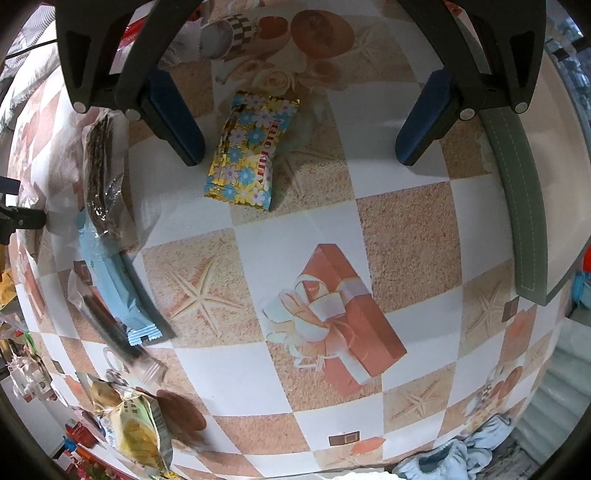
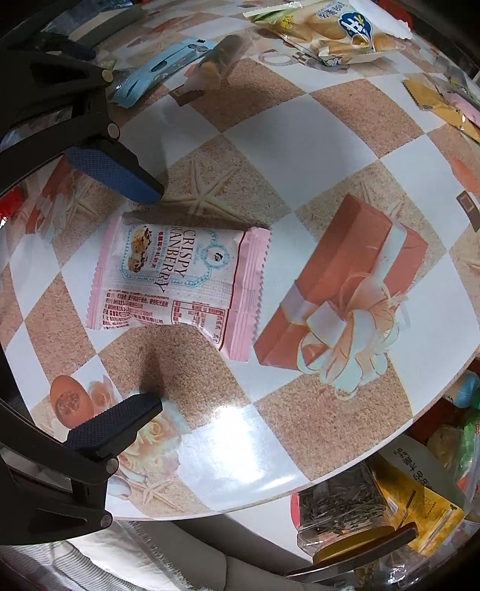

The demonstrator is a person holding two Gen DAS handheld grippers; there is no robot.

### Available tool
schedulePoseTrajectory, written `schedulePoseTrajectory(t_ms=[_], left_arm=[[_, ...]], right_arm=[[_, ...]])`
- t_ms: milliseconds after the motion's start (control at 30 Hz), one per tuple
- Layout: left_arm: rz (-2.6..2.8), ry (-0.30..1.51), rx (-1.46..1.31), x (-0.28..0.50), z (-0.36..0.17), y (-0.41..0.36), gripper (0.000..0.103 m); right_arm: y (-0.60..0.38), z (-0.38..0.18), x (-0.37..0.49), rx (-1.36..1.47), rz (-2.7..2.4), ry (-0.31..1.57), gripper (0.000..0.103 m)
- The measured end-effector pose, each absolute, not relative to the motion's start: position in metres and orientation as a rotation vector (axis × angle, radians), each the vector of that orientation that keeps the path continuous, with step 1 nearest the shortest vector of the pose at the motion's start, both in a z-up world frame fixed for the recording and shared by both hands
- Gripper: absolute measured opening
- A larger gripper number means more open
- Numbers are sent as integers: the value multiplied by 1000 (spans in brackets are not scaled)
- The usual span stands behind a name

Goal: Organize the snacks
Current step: 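Close left gripper on floral snack while right gripper grasps Crispy Cranberry bag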

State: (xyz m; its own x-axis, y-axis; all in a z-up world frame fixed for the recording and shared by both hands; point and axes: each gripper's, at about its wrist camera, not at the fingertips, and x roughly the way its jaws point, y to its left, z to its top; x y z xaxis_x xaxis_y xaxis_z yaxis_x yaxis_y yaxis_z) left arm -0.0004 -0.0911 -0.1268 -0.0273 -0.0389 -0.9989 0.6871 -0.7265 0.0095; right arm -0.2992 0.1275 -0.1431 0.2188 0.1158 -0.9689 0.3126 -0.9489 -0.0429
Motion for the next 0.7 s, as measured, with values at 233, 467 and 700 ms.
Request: schedulePoseTrajectory(t_ms=[233,467,700], left_arm=[[-1811,675,1732,-2,-115,-90,103],[-1754,708,1763,-8,-121,-99,103],[-1739,587,1803,-20,-116,-92,101]], right_arm=[[127,-145,-307,2356,-1780,422,103],[125,-146,-307,2351,-1768,444,103],[105,-141,-295,2236,-1762,530,81]])
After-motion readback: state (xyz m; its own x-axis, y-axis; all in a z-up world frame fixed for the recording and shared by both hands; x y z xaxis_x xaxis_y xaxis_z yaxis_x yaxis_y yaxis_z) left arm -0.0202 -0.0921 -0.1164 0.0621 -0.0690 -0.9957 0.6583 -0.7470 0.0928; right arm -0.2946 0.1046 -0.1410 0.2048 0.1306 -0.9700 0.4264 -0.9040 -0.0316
